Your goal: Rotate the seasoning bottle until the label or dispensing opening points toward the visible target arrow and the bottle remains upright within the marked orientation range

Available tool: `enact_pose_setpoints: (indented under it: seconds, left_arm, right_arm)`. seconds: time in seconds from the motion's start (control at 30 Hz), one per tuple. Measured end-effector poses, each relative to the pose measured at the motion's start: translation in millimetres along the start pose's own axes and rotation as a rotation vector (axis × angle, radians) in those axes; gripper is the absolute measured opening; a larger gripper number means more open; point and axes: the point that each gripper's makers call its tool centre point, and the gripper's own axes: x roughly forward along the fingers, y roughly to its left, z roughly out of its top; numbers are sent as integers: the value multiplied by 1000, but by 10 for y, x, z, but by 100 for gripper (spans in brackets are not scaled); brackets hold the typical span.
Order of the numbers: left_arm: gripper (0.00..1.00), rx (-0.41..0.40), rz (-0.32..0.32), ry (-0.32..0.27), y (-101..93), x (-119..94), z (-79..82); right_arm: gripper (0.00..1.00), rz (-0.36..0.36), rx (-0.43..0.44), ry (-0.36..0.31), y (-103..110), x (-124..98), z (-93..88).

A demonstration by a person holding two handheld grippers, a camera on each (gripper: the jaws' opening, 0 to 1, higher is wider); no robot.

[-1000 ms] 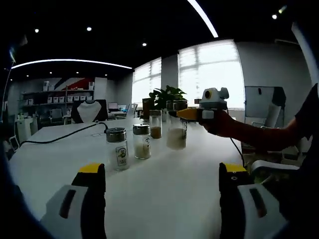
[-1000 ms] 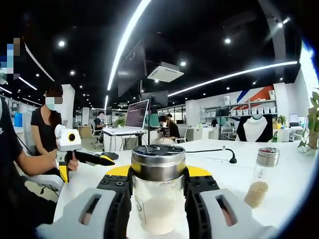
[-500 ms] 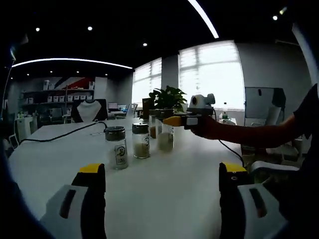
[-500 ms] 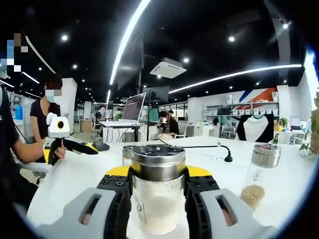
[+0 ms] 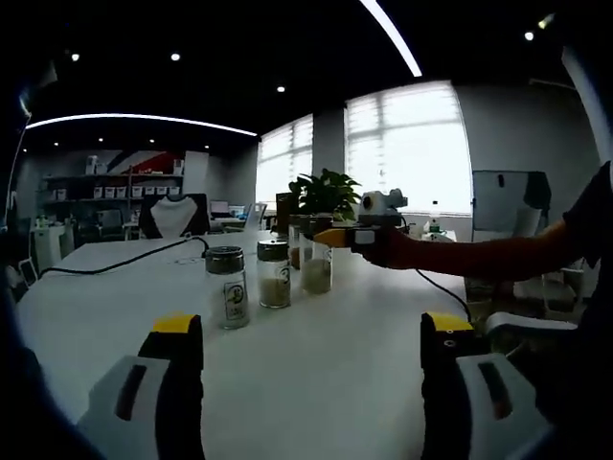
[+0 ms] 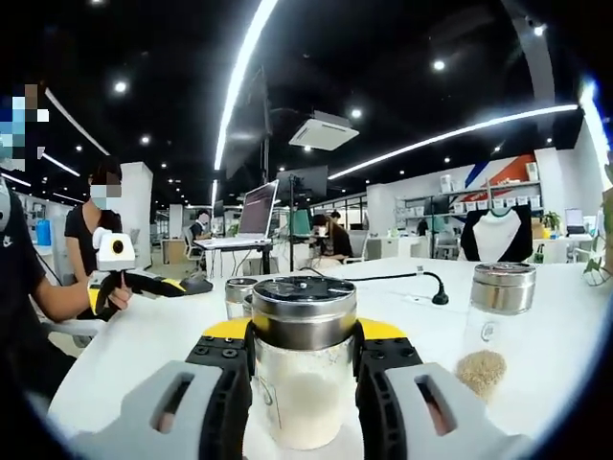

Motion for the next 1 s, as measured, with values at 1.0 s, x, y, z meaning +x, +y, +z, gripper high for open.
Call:
enact_pose_setpoints:
  seconds: [1.0]
  left_arm:
    - [100,-52,-24,-33,-54,46,-8]
  right_arm:
    - [58,38,17,5,-66,-72,21]
